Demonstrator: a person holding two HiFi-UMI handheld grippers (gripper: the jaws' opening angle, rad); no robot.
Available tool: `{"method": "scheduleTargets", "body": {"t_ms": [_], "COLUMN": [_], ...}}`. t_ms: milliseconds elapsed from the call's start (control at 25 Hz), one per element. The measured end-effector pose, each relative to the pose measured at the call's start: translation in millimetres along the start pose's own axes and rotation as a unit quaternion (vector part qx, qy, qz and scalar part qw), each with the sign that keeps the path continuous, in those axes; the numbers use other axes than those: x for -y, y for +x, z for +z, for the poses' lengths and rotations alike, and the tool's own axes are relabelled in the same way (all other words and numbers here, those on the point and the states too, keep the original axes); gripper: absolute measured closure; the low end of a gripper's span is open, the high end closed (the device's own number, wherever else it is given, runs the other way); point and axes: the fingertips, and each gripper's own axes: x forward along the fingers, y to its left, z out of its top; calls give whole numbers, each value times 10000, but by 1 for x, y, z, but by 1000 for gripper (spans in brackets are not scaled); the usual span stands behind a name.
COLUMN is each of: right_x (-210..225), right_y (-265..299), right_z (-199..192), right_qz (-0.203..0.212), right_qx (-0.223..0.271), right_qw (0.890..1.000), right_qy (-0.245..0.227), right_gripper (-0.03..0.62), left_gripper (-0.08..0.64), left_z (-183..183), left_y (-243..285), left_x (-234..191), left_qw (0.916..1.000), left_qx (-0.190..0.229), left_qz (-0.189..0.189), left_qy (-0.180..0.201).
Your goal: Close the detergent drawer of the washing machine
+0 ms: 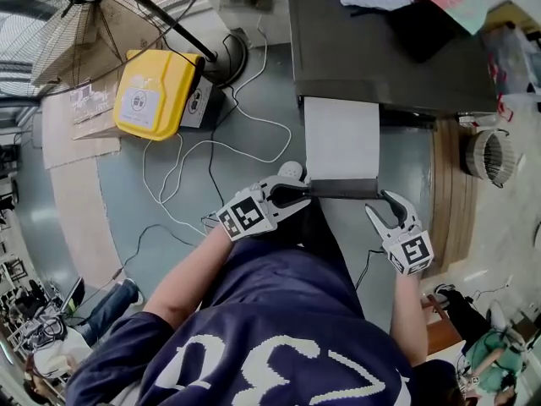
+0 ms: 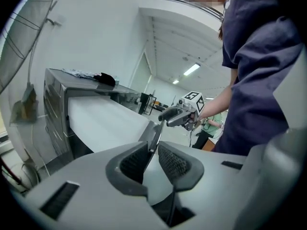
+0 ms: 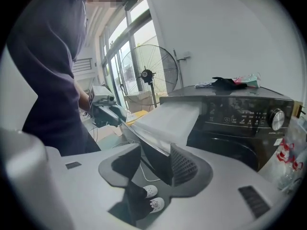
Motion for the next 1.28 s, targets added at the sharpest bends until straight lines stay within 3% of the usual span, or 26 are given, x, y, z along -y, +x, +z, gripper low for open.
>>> {"method": "scheduleTargets", "body": {"t_ms": [80, 160, 760, 1280], "right_x": [4, 4, 13, 30], "right_y": [-2, -5, -10, 3], "right_z": [0, 3, 23, 36], "right_qz": [-82, -88, -132, -295], "right_qx": [-18, -21, 102, 181], "right_qw": [9999, 9999, 9999, 9993], "right_qy": [63, 82, 28, 105], "right_gripper": [428, 437, 439, 434], "left_gripper": [480, 482, 489, 489], "left_z": [1, 3, 20, 29], "left_y": [0, -1, -2, -2], "left_x": [1, 2, 0, -23], "left_qw": [10000, 9999, 9997, 9999], "left_qx": [-17, -58, -45, 73], "left_qz": [-31, -92, -242, 132], "left_qy": [-30, -25, 41, 42]}}
